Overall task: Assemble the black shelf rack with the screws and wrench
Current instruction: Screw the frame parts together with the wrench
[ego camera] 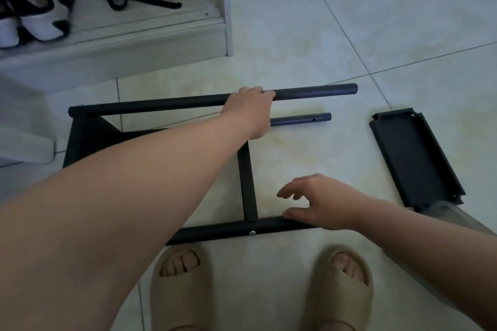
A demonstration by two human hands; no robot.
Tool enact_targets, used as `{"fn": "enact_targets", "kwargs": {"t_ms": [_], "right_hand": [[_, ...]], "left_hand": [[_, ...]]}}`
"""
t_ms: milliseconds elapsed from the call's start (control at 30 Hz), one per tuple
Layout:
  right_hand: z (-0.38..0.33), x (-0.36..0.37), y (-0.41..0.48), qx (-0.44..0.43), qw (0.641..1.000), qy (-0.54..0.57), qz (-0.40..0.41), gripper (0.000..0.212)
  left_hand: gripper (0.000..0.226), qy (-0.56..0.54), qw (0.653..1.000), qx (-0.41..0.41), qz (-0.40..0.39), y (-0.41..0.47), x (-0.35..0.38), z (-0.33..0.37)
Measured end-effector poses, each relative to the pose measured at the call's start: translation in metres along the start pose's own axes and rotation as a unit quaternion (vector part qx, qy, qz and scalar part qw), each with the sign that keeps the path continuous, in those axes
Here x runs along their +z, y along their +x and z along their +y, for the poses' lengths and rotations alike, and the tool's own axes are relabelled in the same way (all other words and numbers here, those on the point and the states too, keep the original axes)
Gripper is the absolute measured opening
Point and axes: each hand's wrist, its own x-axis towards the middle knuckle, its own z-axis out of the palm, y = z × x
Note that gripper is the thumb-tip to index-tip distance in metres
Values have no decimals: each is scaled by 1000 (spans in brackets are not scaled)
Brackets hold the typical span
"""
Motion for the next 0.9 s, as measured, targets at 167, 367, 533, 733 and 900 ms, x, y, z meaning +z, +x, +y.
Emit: {"fn": "enact_targets", "kwargs": {"t_ms": [167, 367, 533, 733, 900], "right_hand": [[13, 6, 8, -16, 998, 49, -36, 34], [9, 16, 11, -31, 997, -3, -67, 25], [-6, 1, -9, -39, 994, -97, -34, 27], [-31, -57, -53, -42, 969, -235, 67, 28], [-52, -98, -92, -34, 917, -372, 142, 27]], "left_hand": [[58, 19, 1000, -2, 24, 25, 11, -2], [61, -6, 999, -9, 43, 38, 7, -6], [59, -33, 994, -19, 104, 14, -31, -11], [56, -107, 963, -40, 243, -43, -123, -18], [56, -203, 915, -49, 346, -106, -181, -18]]}}
